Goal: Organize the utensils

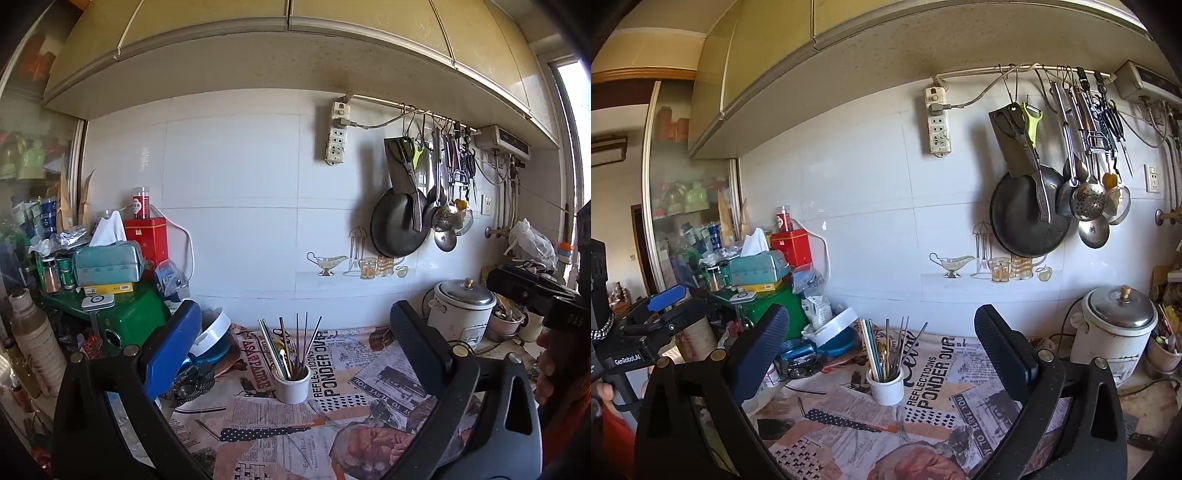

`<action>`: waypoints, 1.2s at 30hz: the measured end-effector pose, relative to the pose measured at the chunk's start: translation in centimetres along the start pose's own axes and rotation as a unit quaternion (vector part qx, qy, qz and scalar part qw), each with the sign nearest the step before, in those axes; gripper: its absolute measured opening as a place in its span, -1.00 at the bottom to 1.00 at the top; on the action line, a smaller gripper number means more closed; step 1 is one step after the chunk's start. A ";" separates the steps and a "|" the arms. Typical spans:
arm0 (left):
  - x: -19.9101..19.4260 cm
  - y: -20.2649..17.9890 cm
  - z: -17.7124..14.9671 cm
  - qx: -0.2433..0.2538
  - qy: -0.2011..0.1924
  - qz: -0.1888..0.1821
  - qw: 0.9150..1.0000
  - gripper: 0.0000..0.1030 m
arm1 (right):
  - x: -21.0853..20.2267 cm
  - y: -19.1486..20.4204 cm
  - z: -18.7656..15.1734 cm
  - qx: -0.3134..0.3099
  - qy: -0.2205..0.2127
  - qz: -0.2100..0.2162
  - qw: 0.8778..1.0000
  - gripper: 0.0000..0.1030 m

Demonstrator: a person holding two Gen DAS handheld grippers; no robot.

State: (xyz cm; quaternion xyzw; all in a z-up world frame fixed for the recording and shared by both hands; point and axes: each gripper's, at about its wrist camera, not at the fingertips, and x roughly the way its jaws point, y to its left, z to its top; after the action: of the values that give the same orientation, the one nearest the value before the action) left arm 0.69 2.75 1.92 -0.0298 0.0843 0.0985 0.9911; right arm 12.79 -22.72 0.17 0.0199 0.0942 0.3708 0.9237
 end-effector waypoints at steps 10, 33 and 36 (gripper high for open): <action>0.1 0.6 -0.3 -0.011 0.003 -0.002 1.000 0.99 | -0.3 1.0 -0.4 -0.009 0.005 -0.004 1.000 0.95; 1.2 1.1 -0.6 -0.018 0.013 0.007 1.000 0.99 | 0.9 1.9 -0.6 -0.018 0.017 0.009 1.000 0.95; 1.2 1.1 -0.7 -0.019 0.013 0.005 1.000 0.99 | 0.9 1.9 -0.6 -0.018 0.017 0.009 1.000 0.95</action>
State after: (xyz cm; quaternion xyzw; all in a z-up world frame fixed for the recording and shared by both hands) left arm 1.54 4.01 1.02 -0.0491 0.0953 0.1050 0.9887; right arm 12.05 -20.73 -0.35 -0.0020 0.1033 0.3810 0.9188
